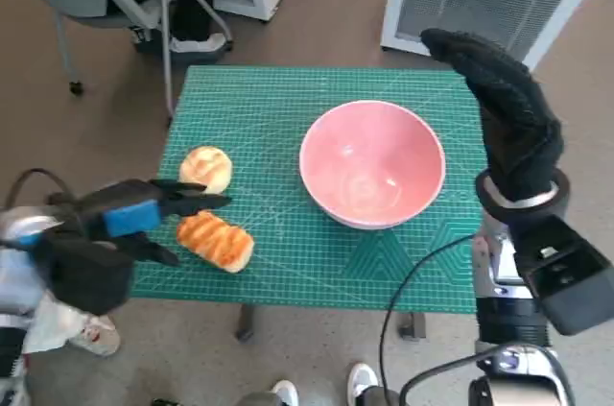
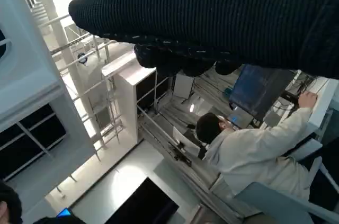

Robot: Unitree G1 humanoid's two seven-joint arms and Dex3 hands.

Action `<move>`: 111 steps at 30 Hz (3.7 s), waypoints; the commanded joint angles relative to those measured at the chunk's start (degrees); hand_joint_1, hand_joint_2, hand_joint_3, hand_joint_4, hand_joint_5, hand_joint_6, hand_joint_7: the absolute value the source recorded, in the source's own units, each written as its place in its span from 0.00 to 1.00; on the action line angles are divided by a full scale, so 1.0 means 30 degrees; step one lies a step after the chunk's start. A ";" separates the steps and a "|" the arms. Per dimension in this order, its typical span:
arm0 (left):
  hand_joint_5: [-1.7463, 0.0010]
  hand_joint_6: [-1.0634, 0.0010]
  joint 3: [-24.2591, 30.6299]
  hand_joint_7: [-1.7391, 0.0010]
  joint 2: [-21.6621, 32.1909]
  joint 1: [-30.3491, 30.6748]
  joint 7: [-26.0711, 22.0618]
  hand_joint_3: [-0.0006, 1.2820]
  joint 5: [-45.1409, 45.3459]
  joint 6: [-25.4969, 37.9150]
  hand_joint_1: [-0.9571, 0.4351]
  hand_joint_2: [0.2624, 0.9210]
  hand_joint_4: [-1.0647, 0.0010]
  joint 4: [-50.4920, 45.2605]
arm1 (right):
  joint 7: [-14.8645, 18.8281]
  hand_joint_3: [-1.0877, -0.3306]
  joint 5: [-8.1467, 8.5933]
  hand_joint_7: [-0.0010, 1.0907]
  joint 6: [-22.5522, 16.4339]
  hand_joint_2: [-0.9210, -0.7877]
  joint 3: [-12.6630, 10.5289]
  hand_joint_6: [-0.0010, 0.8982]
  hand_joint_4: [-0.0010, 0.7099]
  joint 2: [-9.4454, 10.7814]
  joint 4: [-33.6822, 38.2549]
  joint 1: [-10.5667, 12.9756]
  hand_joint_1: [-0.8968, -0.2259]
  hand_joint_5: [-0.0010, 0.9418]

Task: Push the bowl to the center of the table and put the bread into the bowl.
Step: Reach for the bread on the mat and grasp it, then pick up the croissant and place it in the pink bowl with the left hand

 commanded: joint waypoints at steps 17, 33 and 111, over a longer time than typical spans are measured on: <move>0.39 0.54 -0.2096 0.45 -0.1770 -0.0434 0.4436 0.12 0.3347 -0.1283 0.66 0.99 0.48 0.3191 | -0.0087 0.42 -0.0327 0.58 0.0391 0.00 -0.0046 0.02 0.42 -0.0051 -0.0203 0.0814 0.50 0.01; 0.22 0.47 0.0754 0.32 -0.0897 -0.0582 0.3238 0.12 -0.1639 -0.1494 0.69 1.00 0.48 -0.0569 | -0.0157 0.42 -0.0207 0.59 0.0604 0.00 -0.0139 0.02 0.42 -0.0015 -0.0514 0.1106 0.52 0.01; 0.99 0.84 -0.2112 0.84 -0.7410 -1.1871 0.2427 0.02 0.0775 0.1319 0.50 0.89 0.95 0.6853 | -0.1116 0.41 -0.0508 0.57 0.0822 0.00 -0.0603 0.00 0.39 0.0049 -0.2699 0.2849 0.52 0.00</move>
